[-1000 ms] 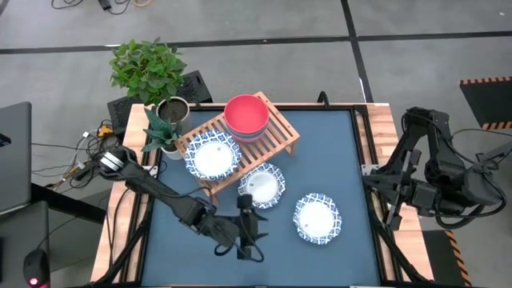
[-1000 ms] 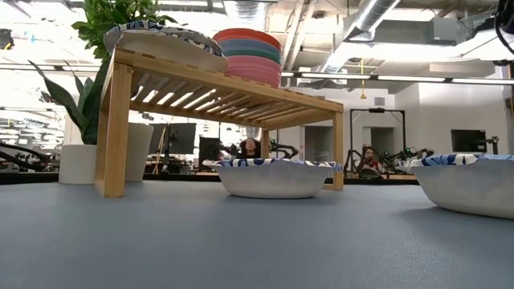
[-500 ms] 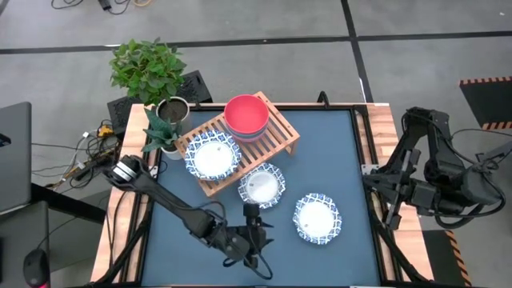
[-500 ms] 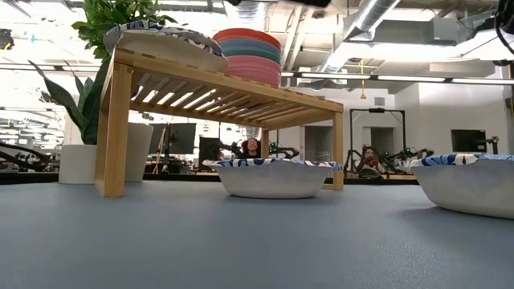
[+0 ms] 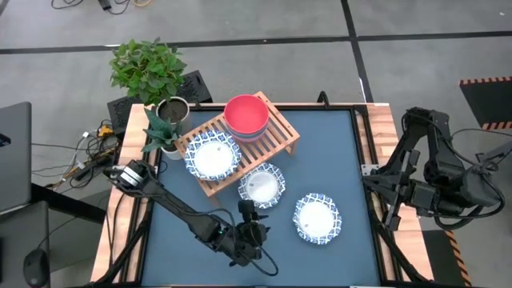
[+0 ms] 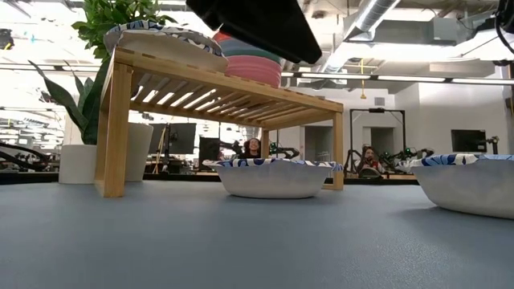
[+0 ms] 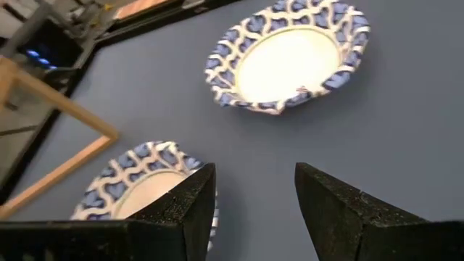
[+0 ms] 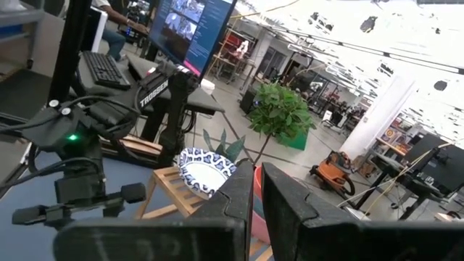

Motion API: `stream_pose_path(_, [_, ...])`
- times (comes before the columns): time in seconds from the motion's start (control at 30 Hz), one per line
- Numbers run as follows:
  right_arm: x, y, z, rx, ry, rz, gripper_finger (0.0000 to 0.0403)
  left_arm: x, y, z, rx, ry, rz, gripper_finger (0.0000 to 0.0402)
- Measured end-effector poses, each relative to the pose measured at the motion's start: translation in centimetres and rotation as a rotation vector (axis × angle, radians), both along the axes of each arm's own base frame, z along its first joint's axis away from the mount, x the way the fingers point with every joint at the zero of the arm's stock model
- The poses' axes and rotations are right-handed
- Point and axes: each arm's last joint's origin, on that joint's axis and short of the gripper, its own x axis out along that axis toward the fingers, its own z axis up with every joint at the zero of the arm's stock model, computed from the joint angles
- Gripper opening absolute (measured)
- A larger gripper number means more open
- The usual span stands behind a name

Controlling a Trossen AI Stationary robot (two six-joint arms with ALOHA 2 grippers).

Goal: Place and stack bowls onto a shelf
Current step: Stack the white patterned bowl on top of the other white patterned bowls on the shelf

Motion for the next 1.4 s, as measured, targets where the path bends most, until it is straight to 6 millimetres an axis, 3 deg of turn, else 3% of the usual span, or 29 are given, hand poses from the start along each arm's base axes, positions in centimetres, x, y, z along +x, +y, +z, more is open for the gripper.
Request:
stream_pose_path(0.1, [0.0,0.0,0.0,0.001,0.0,0.0,0.0057,-0.1,0.0,-0.2,-0.008,0.017,-0.002,0.0175])
stream_pose_path(0.43, [0.0,0.1,0.0,-0.002,0.001,0.0,0.0057,0.7,-0.2,-4.2,0.002,0.097,0.009,0.0175])
stream_pose_path(1.03, [0.0,0.1,0.0,-0.003,0.001,0.0,0.0057,1.0,1.1,-4.5,0.044,0.154,0.022,0.0214])
stream_pose_path(1.4, [0.0,0.1,0.0,-0.002,0.0,0.0,0.0057,1.4,2.2,-4.5,0.066,0.137,0.091,0.0216])
